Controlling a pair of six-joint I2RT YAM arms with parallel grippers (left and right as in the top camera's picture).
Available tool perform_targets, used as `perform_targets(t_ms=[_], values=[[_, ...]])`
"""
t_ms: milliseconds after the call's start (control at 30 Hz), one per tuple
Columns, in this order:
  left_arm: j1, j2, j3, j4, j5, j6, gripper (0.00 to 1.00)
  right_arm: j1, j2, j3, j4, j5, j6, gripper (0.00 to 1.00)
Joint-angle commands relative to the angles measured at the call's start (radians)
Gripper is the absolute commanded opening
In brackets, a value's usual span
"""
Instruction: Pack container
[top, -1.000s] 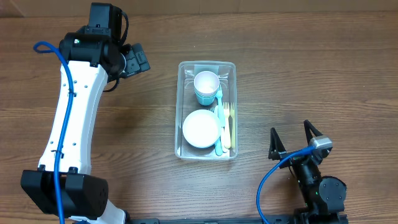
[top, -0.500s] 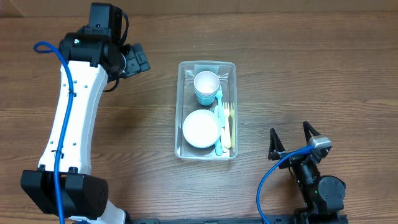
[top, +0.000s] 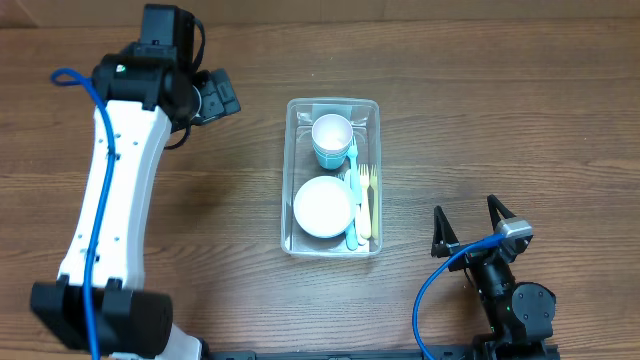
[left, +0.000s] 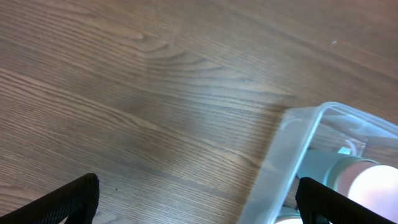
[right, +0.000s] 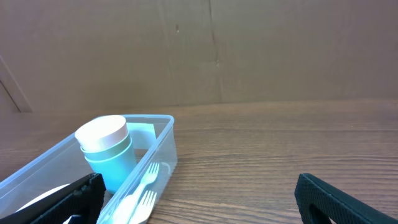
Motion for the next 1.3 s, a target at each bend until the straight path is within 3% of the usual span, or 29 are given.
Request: perform_targets(t_ms=[0,167,267,400,500,633,767,933,1067,1267], values=[[0.001,-0.213,0.017,0.002,-0.002,0.018,1.00,-0.003,-0.012,-0.011,0.003,0.003,0.005,1.00],[0.002,-0.555,0.017,0.002,-0.006,0.019,1.00,-0.003,-0.012,-0.011,0.003,0.003,0.005,1.00],[0.002,-0.745,0.017,-0.010,-0.110,0.023,1.00,-0.003,-0.012,-0.011,0.003,0.003,0.005,1.00],[0.002,-0.988,0.000,-0.129,-0.169,0.023,1.00,-0.003,-0.012,-0.011,0.003,0.003,0.005,1.00],[0.005,-1.159,-0.082,-0.201,-0.171,0.022,1.00,-0.003,-0.012,-0.011,0.003,0.003,0.005,1.00],[0.014,-1.339,-0.312,-0.159,-0.199,0.018,1.00,-0.003,-0.012,-0.011,0.003,0.003,0.005,1.00],[0.043,-1.484,-0.636,0.065,-0.188,0.018,1.00,-0.003,-0.012,-0.011,0.003,0.003,0.005,1.00],[0.078,-1.580,-1.102,0.572,-0.072,0.019,1.00,-0.003,-0.012,-0.011,0.003,0.003,0.005,1.00],[0.084,-1.581,-1.371,0.923,0.023,0.019,1.00,-0.003,-0.012,-0.011,0.003,0.003,0.005,1.00],[0.084,-1.614,-1.600,1.136,0.059,0.072,1.00,-0.003,-0.012,-0.011,0.003,0.003,0.005,1.00]])
